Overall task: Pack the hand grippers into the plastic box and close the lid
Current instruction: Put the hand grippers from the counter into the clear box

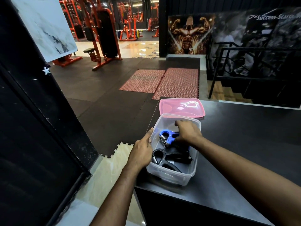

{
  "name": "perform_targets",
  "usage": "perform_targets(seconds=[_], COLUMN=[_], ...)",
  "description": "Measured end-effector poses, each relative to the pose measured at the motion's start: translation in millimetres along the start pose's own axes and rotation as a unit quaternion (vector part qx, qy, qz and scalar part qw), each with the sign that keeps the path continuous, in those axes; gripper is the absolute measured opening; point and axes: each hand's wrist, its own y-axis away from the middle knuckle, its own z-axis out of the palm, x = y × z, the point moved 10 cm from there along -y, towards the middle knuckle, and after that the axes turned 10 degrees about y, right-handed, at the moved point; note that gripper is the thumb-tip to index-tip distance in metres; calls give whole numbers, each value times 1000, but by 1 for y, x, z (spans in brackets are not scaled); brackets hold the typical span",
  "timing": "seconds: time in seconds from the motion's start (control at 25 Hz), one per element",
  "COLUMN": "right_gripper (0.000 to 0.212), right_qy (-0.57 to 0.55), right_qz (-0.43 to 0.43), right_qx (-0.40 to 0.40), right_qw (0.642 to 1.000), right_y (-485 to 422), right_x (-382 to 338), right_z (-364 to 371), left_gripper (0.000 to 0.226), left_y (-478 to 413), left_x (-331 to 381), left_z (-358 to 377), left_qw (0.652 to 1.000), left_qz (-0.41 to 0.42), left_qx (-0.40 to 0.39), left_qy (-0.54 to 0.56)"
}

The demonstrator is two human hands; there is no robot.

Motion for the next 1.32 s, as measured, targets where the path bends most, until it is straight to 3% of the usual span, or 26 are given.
perform_targets(seconds=[0.08,0.16,0.28,0.36,0.52,0.92,1.32], right_gripper=[55,62,72,51,29,24,29], right_qy=[-2,-46,-181,-200,-181,-181,-164], right_qz=[44,117,278,318,330,368,347], right_qx=[106,156,47,4,41,59,63], right_qw=[993,980,942,927,925,910,921], right_y=[15,35,64,77,93,112,74], right_x=[12,34,70,77,94,207,254], right_z=[-32,-42,-8,7,-2,-12,-17], left_gripper=[52,48,43,40,31,22,24], left_y=[-1,-6,-18,-23,-24,-38,-65], left_x=[4,9,15,23,41,106,124], left_z=[-2,-4,-4,2,24,126,154], left_qw=[999,998,997,995,992,988,996], left_qz=[0,4,1,12,46,75,40], left_qx=[-14,-26,-32,-43,-61,-104,-61], left_qy=[-43,-58,-63,-86,-105,-81,-54])
